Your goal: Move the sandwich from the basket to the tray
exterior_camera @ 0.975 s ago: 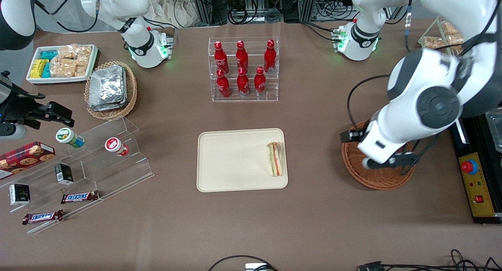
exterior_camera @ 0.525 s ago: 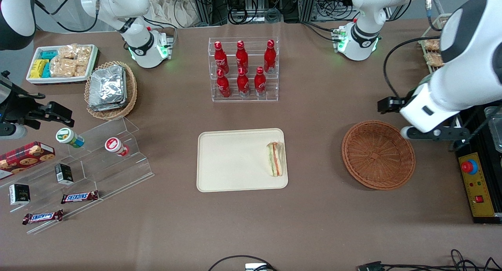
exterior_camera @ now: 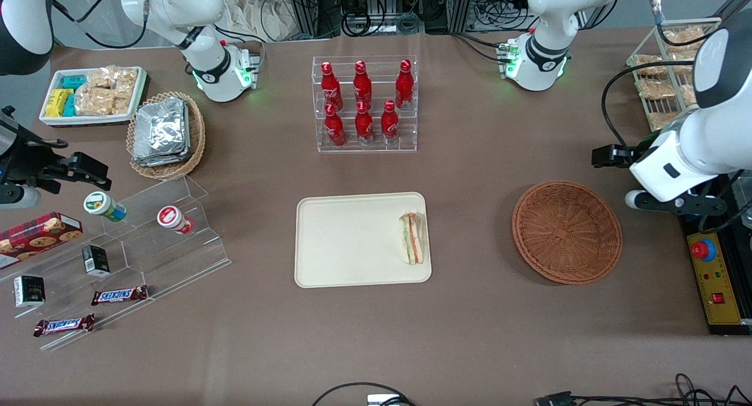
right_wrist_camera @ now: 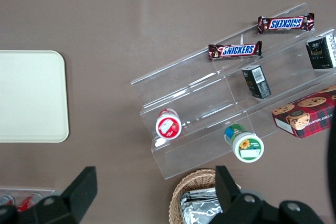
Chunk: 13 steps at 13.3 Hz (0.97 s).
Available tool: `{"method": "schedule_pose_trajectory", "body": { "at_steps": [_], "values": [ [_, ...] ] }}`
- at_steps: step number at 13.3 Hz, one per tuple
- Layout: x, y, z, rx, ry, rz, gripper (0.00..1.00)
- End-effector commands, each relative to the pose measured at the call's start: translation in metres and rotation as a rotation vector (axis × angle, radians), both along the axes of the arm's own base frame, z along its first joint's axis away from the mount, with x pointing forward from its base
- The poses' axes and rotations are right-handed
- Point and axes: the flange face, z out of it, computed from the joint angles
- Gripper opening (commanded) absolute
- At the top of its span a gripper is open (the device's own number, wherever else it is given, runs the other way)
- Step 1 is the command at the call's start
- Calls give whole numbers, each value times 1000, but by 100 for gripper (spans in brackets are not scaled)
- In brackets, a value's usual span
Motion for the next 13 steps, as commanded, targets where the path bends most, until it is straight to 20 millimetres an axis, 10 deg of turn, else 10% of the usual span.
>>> {"method": "schedule_pose_trajectory", "body": {
  "at_steps": [1, 5, 13],
  "values": [
    [-22, -7, 0, -11, -30, -8, 100],
    [-53, -2, -17, -3, -80, 20, 100],
    [-55, 6, -8, -9, -108, 11, 100]
  ]
}}
